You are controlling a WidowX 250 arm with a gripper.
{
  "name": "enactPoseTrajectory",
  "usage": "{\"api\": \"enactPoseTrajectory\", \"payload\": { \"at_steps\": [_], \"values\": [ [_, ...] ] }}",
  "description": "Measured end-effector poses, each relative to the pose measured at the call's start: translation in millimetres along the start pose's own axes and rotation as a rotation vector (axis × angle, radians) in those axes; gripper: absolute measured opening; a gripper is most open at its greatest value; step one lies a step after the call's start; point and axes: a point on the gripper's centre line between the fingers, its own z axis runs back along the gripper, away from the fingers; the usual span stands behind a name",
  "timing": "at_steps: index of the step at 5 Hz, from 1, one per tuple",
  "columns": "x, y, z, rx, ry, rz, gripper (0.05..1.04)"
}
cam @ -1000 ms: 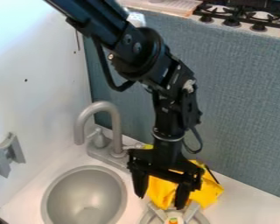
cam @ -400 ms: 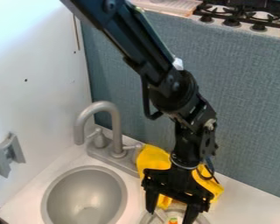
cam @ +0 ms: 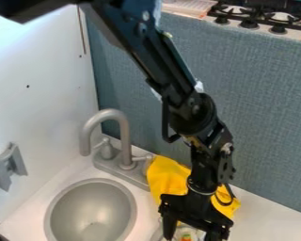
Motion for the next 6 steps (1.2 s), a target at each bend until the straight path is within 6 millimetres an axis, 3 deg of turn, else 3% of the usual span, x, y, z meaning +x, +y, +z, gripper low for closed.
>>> {"api": "enactPoseTrajectory", "payload": {
  "at_steps": [2, 3, 4, 5, 6],
  "values": [
    [8, -1, -16, 0.049, 0.053, 0.022, 1.001],
    [16, -3, -24, 0.053, 0.085, 0.025, 0.939],
    [16, 0, -29, 0.015, 0.118, 0.031, 0.686],
    [11, 0, -30, -0.1, 0.116, -0.015, 0.585],
    [5, 3, 3, -0.118, 0.057, -0.006, 0.58]
  ]
}}
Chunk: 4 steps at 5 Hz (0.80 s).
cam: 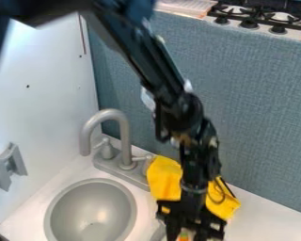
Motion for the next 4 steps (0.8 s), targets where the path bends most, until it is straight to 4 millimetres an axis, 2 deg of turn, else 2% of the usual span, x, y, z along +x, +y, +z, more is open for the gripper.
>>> {"api": "enactPoseTrajectory", "payload": {
  "at_steps": [1, 3, 4],
  "values": [
    [-16, -16, 31, 0.012, -0.09, -0.05, 0.58],
    [-53, -66, 18, 0.065, -0.054, -0.197, 0.58],
    [-64, -72, 2, 0.06, -0.03, -0.229, 0.58]
  ]
}}
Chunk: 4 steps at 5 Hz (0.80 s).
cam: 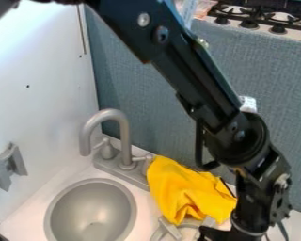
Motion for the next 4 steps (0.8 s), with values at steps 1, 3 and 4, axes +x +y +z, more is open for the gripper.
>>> {"api": "enactPoseTrajectory", "payload": {
  "at_steps": [1, 3, 4],
  "values": [
    [-8, -2, -19, 0.017, 0.052, -0.02, 0.58],
    [8, 7, -46, -0.006, 0.091, -0.112, 0.58],
    [17, 4, -54, -0.074, 0.096, -0.14, 0.58]
  ]
}}
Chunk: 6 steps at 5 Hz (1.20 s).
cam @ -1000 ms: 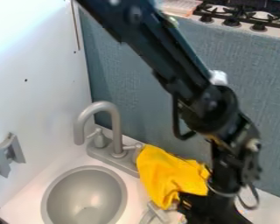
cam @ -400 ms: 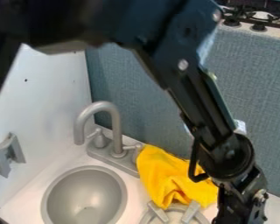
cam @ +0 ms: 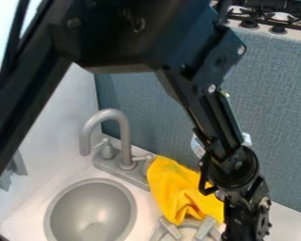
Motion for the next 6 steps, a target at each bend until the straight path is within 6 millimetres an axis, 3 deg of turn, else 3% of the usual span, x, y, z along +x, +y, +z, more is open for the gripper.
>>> {"api": "enactPoseTrajectory", "payload": {
  "at_steps": [2, 3, 4, 5, 6],
  "values": [
    [13, -7, -5, -0.045, -0.031, 0.009, 0.58],
    [15, -7, -7, -0.032, -0.01, 0.06, 0.654],
    [15, -6, -7, -0.028, -0.01, 0.161, 0.903],
    [6, -5, -8, -0.032, 0.019, 0.214, 0.977],
    [8, -6, 22, -0.087, -0.044, 0.25, 0.988]
  ]
}}
